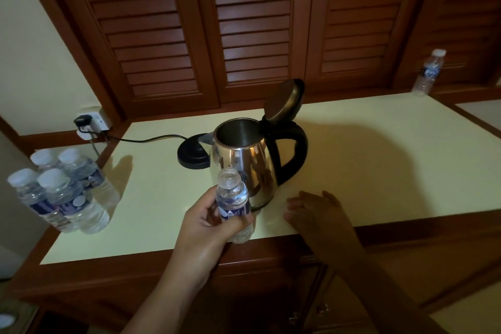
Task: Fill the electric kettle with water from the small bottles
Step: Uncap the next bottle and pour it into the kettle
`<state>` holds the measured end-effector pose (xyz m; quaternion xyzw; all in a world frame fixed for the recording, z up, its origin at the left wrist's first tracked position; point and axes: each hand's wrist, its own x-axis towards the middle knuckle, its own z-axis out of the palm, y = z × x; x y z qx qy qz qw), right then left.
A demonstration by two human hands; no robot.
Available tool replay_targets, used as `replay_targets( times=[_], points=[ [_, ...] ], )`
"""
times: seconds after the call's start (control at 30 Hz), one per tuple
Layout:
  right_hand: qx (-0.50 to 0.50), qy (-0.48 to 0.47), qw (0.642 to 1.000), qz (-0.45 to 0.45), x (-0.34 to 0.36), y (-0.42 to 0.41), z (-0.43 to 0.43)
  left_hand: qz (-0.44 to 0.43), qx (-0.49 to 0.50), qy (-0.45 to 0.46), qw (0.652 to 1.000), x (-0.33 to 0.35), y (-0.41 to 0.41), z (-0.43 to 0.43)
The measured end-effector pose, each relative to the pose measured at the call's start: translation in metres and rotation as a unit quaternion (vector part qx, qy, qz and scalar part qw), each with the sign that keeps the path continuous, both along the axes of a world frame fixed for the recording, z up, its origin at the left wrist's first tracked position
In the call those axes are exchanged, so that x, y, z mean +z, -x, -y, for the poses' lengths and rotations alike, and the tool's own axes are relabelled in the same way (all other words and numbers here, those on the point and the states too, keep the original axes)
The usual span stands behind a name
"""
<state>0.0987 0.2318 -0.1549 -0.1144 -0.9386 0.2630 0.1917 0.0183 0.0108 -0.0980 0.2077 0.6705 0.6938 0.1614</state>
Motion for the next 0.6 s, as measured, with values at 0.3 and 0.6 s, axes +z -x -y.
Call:
replay_targets(
  times=[0.3,0.6],
  points=[
    [-0.058,-0.09,0.986,0.127,-0.001,0.014,0.002,-0.006,0.044,0.008,0.999,0.003,0.0,0.005],
    [-0.045,-0.114,0.978,0.169,-0.002,0.028,-0.004,-0.101,0.097,0.006,0.99,0.032,0.011,0.017]
  ],
)
